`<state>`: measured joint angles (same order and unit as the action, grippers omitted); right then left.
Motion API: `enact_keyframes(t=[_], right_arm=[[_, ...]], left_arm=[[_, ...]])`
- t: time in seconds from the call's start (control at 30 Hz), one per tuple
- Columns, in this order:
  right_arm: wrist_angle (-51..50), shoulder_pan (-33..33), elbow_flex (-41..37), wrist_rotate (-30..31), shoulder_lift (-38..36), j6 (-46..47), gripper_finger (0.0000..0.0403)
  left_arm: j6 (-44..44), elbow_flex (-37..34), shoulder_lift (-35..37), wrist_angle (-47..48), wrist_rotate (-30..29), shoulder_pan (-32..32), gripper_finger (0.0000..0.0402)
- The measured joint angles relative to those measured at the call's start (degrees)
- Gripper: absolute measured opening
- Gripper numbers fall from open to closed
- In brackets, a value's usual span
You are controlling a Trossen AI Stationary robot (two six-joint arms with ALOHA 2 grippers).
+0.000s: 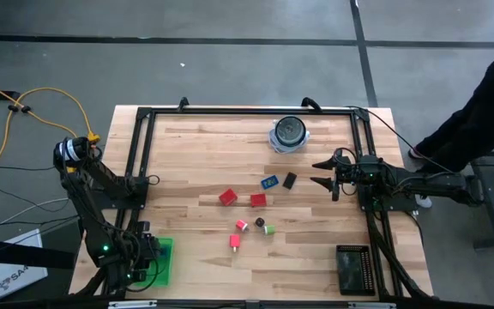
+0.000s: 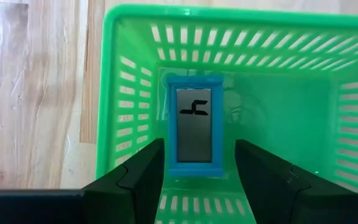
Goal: Pick & Place Office items
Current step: Put the blue digital timer into the green bin
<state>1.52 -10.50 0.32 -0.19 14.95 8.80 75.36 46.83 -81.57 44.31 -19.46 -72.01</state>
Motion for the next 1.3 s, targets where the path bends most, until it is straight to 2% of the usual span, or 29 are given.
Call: enact_keyframes(t=[0.13, 0.43, 0.73, 0.97, 1.3], right_arm=[[-0.02, 0.0, -0.02, 0.0, -0.01, 0.0, 0.0229], [-0.01, 0.0, -0.02, 0.0, 0.01, 0.0, 0.0229], [0.0, 0.0, -0.01, 0.0, 0.0, 0.0, 0.0229], [-0.01, 0.0, -0.01, 0.0, 0.0, 0.0, 0.0229], [-0.02, 0.0, -0.02, 0.0, -0.01, 0.0, 0.0229]], left_arm=[[-1.69, 0.0, 2.45, 0.0, -0.69, -0.06, 0.0189], [-5.47, 0.0, 9.15, -0.39, -7.42, -1.91, 0.0189], [-8.12, 0.0, 10.5, -1.73, -9.66, -0.57, 0.0189], [-11.37, 0.0, 10.5, -1.75, -9.71, 5.52, 0.0189], [-23.29, 0.02, 11.28, -1.75, -9.31, 21.35, 0.0189]])
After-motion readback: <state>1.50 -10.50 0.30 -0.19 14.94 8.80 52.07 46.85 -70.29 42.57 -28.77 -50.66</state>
